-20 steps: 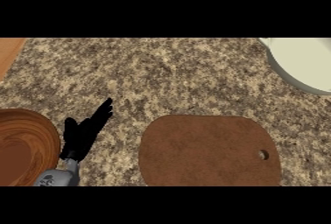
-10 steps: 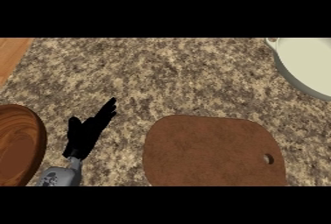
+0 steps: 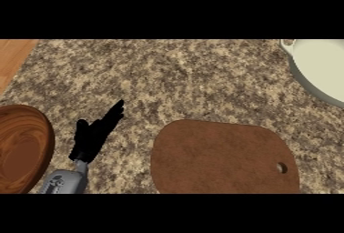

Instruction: Pick the squash from the cutting board and place it in the pot

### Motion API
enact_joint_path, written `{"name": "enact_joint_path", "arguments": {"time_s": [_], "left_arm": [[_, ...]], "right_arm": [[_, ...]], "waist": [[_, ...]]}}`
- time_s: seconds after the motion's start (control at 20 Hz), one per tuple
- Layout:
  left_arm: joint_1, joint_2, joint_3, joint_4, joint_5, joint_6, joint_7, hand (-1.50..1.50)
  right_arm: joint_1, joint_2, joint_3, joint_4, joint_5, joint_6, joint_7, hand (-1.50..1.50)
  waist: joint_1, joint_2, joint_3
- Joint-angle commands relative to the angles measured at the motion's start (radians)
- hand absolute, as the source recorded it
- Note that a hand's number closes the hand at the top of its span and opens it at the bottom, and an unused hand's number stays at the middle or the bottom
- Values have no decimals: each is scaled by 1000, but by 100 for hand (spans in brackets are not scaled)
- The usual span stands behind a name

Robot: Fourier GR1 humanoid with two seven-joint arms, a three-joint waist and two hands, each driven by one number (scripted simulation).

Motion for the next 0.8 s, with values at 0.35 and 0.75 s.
{"name": "enact_joint_path", "arguments": {"time_s": [0.35,0.75], "left_arm": [[-30,-13,-11,-47,3,-8,52,0],[-25,-14,-7,-4,0,-19,31,0]], "right_arm": [[-261,108,193,53,220,-103,151,150],[-266,190,377,76,460,-370,251,150]], "waist": [[28,5,-2],[32,16,-2]]}}
